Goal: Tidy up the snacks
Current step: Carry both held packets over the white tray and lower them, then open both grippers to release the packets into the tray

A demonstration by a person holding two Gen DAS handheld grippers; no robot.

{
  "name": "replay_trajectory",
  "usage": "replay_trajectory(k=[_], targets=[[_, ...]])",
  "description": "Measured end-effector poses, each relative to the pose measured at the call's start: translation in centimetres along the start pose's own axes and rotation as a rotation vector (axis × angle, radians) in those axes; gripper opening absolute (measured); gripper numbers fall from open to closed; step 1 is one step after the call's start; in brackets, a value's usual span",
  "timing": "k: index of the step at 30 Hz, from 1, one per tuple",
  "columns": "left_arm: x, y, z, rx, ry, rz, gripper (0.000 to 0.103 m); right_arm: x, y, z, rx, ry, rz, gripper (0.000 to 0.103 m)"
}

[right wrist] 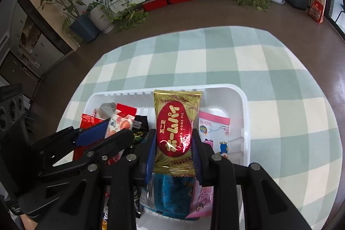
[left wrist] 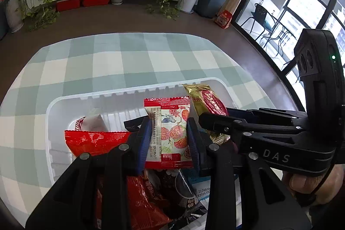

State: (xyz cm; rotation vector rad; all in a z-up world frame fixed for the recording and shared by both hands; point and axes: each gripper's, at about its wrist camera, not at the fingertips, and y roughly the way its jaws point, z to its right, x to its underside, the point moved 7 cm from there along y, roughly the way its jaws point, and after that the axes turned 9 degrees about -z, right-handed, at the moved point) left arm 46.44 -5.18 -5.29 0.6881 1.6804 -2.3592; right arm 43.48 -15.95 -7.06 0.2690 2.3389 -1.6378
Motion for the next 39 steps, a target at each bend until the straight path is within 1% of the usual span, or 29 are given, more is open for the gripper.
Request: replay_trajectory(k=[5,10,14,17,20,22,23,25,26,28,29,30,31,33,34,35,36,37,39], targets=[[0.3,0.3,-0.6,-0.010,-0.012,-0.007,0.033,0.0,1.1,0.0,-0.007,-0.008,-0.016,0.033],[0.5,0.2,-0.8,-0.016,-0.017,-0.012,0.042,0.0,1.1,0.2,-0.032,0.013,-0.014,0.034],[0.6,0.1,-0.8,-0.014,-0.017,-0.013,0.044,0.1,0.9,0.3,-0.039,0.020,-0.011,0.034],[0.8,-0.1,-0.6,-0.005,-0.017,-0.007,0.048,0.2,0.7,0.4,-0.056,0.034,-0.007,0.034],[0.8,-0.8,-0.4,0.006,-0.025,0.010,0.056,0.2,0.3,0.6,-0.079,0.055,0.007,0.037],[0.8,-1.5,-0.4,0.005,-0.030,0.023,0.064,0.3,-0.1,0.6,-0.090,0.064,0.021,0.044],[0.9,-1.9,-0.3,0.007,-0.031,0.030,0.066,0.3,-0.4,0.7,-0.091,0.066,0.027,0.046],[1.1,-2.5,-0.3,0.011,-0.036,0.040,0.068,0.4,-0.8,0.6,-0.090,0.068,0.037,0.053],[1.2,-2.9,-0.2,0.014,-0.039,0.047,0.069,0.5,-1.2,0.7,-0.090,0.073,0.043,0.054],[1.5,-4.0,0.0,0.045,-0.050,0.063,0.076,0.7,-1.9,0.7,-0.102,0.084,0.056,0.057],[1.7,-4.6,0.2,0.064,-0.055,0.073,0.077,0.9,-2.5,0.8,-0.113,0.095,0.067,0.058],[1.8,-5.4,0.4,0.081,-0.059,0.083,0.081,1.1,-3.1,0.8,-0.122,0.103,0.079,0.062],[1.9,-6.1,0.6,0.087,-0.060,0.093,0.087,1.2,-3.8,0.7,-0.132,0.108,0.093,0.066],[2.2,-8.3,1.3,0.094,-0.045,0.127,0.095,1.7,-5.6,0.4,-0.153,0.102,0.124,0.069],[2.3,-9.6,1.7,0.103,-0.035,0.149,0.099,2.0,-6.4,0.2,-0.165,0.093,0.138,0.072],[2.6,-11.0,2.1,0.109,-0.025,0.172,0.101,2.5,-7.5,-0.1,-0.179,0.080,0.155,0.074],[2.8,-12.4,2.4,0.110,-0.022,0.194,0.103,3.1,-8.8,-0.5,-0.191,0.062,0.179,0.079],[3.0,-13.7,2.6,0.113,-0.021,0.216,0.103,3.6,-9.7,-0.8,-0.199,0.049,0.198,0.082],[3.8,-16.7,3.1,0.129,-0.003,0.262,0.103,5.3,-11.9,-1.6,-0.219,0.025,0.234,0.084]])
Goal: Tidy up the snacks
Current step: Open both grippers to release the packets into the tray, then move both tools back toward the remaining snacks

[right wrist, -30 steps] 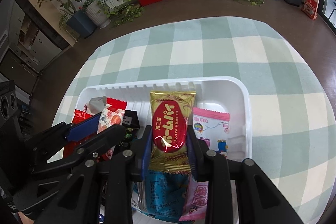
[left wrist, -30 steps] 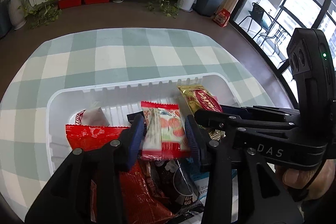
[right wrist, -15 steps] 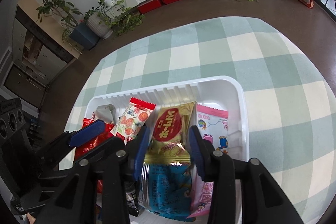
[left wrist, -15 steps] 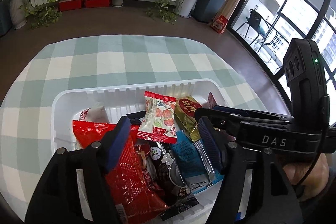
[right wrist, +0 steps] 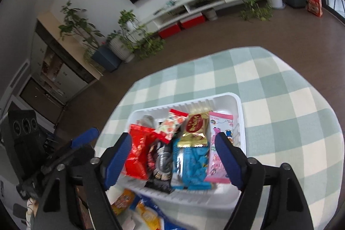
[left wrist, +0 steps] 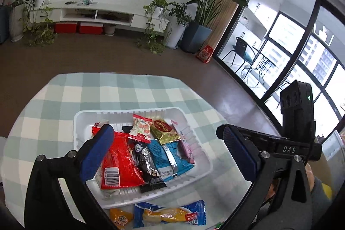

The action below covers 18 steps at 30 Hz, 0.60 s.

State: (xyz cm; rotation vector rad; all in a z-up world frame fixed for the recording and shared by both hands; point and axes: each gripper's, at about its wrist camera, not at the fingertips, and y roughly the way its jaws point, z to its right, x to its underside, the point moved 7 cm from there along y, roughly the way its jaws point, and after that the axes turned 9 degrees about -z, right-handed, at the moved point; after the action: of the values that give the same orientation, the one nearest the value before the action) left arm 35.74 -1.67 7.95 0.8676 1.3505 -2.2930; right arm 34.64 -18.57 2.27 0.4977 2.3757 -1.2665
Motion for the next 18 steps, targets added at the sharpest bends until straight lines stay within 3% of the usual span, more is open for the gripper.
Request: replay_trajectory(k=[5,9,13,16,18], targets=[[2.7,-5.6,0.8,-0.045,0.069,0.031,0.103,5.0,-3.2,-2.8,-0.031,-0.091,0.001,0.086],[7.6,-8.1,-0.2,-0.086,0.101,-0.014,0.103,11.1,-4.3,-4.0,-0.016,-0.170,-0.020,0.086],[13.5,-8.5,-1.6,-0.109,0.132,-0.065,0.103,16.8,-4.7,-4.1,-0.013,-0.201,-0.036,0.086],[18.0,-8.0,-2.4,-0.184,0.199,-0.103,0.103,20.4,-4.5,-4.1,0.005,-0.221,-0.059,0.086],[20.8,-7.2,-3.2,-0.208,0.192,-0.166,0.103,22.4,-4.3,-4.2,-0.009,-0.222,-0.090,0.086]])
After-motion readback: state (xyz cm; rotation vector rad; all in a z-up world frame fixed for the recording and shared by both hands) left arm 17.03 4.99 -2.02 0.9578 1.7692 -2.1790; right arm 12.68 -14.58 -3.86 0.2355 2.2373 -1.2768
